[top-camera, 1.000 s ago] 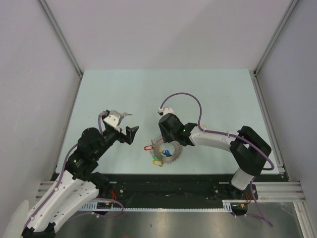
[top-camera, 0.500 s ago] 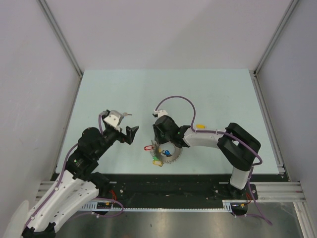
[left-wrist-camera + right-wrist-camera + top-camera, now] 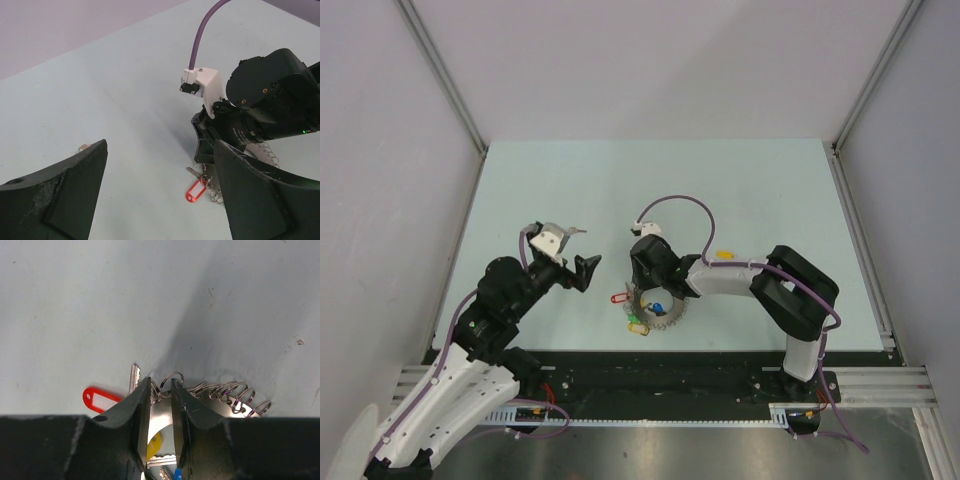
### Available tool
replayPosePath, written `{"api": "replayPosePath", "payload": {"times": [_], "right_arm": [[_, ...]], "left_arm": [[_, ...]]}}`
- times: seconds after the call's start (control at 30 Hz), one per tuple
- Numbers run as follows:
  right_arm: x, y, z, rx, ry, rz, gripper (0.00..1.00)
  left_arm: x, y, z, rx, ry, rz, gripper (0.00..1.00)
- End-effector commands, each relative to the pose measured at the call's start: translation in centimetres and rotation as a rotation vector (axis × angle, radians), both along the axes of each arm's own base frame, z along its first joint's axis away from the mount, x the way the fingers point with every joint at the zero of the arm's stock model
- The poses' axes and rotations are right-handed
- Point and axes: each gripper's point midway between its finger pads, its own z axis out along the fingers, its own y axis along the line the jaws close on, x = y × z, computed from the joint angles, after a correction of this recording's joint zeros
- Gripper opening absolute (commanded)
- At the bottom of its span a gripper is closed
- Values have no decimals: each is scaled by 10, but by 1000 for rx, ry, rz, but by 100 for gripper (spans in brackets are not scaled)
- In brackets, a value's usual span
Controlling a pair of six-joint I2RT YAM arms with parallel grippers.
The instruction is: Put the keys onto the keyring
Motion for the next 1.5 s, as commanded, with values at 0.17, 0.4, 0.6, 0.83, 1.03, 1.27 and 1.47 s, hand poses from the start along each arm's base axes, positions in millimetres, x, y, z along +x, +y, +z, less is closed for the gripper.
{"api": "replayPosePath", "payload": {"times": [0.17, 0.4, 0.6, 0.83, 1.03, 1.27, 1.47], "right_arm": [[14, 1, 5, 67, 10, -89, 28], [16, 3, 1, 98, 44, -97, 28], [14, 5, -1, 113, 65, -87, 21], [11, 3, 1, 113, 73, -79, 10], [11, 0, 6, 107, 68, -76, 0], [16, -4, 16, 153, 105, -45, 0], [3, -19, 20, 158, 222, -27, 0]], "left_arm": [[-1, -3, 5, -24, -6, -17, 91], [-1, -4, 5, -26, -7, -23, 91], [-2, -4, 5, -27, -6, -24, 91], [-2, -6, 4, -27, -4, -32, 91], [-3, -7, 5, -28, -5, -38, 91], [-3, -8, 3, -26, 1, -44, 91], [-3, -11, 0, -18, 14, -58, 91]]}}
